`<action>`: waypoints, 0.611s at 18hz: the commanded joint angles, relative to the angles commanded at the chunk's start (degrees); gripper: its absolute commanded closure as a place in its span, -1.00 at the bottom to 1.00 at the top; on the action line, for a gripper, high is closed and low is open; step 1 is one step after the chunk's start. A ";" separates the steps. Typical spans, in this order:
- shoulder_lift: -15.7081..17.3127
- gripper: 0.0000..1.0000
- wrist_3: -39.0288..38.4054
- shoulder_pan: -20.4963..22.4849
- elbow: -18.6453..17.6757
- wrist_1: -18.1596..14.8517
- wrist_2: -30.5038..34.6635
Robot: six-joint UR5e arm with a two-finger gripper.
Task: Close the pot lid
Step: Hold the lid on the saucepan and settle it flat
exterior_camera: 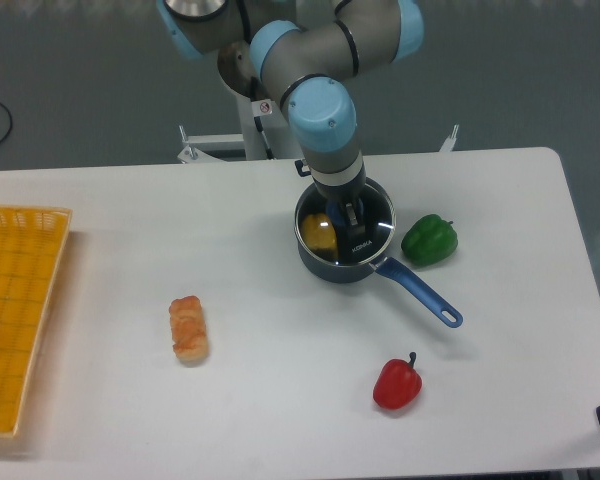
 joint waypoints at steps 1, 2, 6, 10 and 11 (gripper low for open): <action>0.00 0.02 0.00 -0.09 0.00 0.00 0.00; 0.00 0.02 0.09 -0.09 -0.09 0.00 0.00; 0.00 0.00 0.09 -0.26 -0.18 0.00 0.09; -0.09 0.00 0.09 -0.26 -0.18 0.00 0.09; -0.09 -0.01 0.09 -0.35 -0.18 0.00 0.17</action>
